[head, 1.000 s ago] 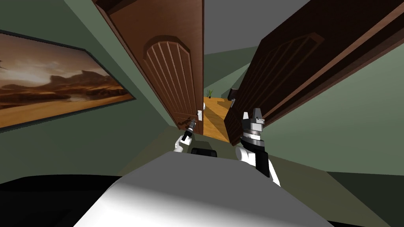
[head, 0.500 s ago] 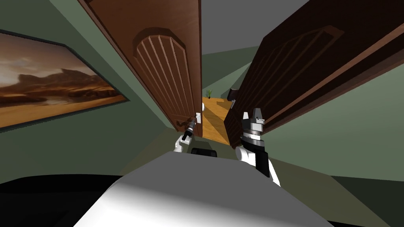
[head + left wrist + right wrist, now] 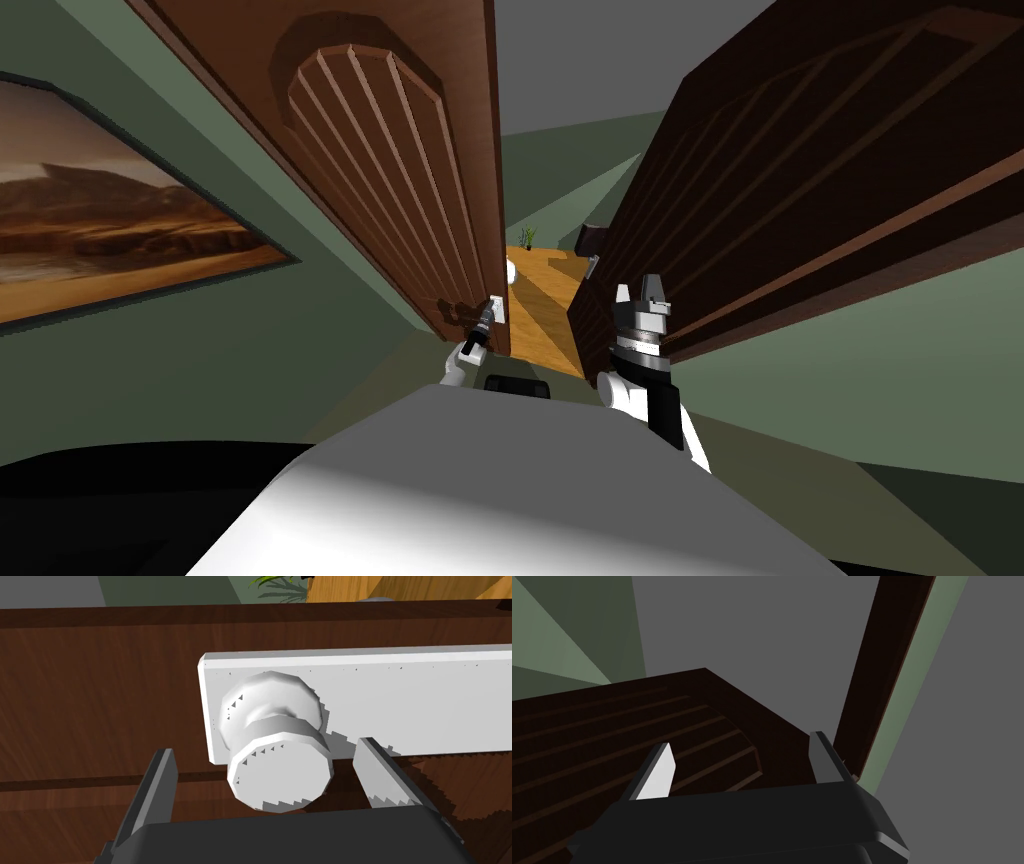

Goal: Push the door open

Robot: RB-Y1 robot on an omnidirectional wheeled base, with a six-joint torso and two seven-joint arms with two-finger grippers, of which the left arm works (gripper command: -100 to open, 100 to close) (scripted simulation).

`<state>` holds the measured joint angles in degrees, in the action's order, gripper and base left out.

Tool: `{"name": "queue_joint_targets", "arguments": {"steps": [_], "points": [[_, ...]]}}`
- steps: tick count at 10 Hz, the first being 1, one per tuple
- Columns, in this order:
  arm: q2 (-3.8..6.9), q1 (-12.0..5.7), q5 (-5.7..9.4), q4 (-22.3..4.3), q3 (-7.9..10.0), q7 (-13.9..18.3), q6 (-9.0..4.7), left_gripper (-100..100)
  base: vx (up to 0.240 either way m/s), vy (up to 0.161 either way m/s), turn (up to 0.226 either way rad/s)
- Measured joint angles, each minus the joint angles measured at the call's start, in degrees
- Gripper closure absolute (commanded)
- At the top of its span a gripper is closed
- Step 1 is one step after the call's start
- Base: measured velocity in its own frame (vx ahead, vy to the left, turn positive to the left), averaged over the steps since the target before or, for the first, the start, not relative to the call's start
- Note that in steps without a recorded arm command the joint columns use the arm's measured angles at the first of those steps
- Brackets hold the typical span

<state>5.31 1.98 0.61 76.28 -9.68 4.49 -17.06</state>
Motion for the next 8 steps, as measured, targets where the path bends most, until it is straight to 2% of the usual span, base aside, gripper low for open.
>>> {"name": "queue_joint_targets", "arguments": {"steps": [1, 6, 8], "points": [[-0.02, -0.05, 0.00, -0.04, 0.02, -0.01, -0.01, 100, -0.012, 0.002, 0.004], [0.04, 0.11, -0.03, -0.15, 0.00, -0.05, 0.15, 100, -0.020, 0.004, 0.000], [0.05, 0.18, 0.02, -0.51, 0.26, -0.10, 0.35, 100, 0.112, -0.058, 0.053]]}}
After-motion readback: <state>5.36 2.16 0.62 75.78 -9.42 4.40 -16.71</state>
